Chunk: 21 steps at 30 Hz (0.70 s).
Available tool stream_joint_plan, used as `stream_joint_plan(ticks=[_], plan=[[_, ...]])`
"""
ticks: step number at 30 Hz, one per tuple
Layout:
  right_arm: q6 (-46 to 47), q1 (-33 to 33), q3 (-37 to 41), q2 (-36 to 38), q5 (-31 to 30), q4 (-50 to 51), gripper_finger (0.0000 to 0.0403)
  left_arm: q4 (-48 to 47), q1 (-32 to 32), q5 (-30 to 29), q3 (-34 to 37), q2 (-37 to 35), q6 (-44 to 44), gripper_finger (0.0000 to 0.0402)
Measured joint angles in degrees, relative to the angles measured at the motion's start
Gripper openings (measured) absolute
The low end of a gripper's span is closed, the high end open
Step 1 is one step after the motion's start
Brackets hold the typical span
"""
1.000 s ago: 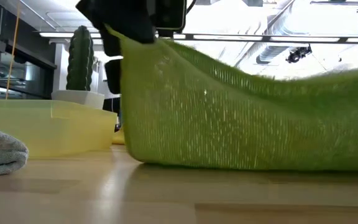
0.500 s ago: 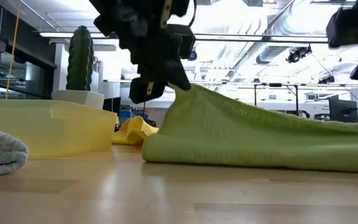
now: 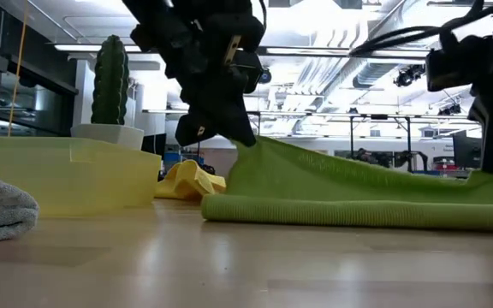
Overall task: Fold microfiber towels
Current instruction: Fold the green microfiber towel
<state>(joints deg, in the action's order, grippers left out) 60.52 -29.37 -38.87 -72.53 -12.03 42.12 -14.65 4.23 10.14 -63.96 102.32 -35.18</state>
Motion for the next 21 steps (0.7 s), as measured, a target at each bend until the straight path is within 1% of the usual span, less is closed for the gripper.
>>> stream_joint_plan(ticks=[7,14,21], plan=[[2.8,0.5,0.0,0.0,0.6,0.4,0.0,-2.3,0.1,-2.7,0.0,0.0,1.5,0.0],[5.5,0.5,0.0,0.0,1.4,0.4,0.0,-2.2,0.3,-4.6,0.0,0.0,3.1,0.0001],[5.5,0.5,0.0,0.0,1.5,0.4,0.0,-2.0,0.3,-5.6,0.0,0.0,4.5,0.0018]])
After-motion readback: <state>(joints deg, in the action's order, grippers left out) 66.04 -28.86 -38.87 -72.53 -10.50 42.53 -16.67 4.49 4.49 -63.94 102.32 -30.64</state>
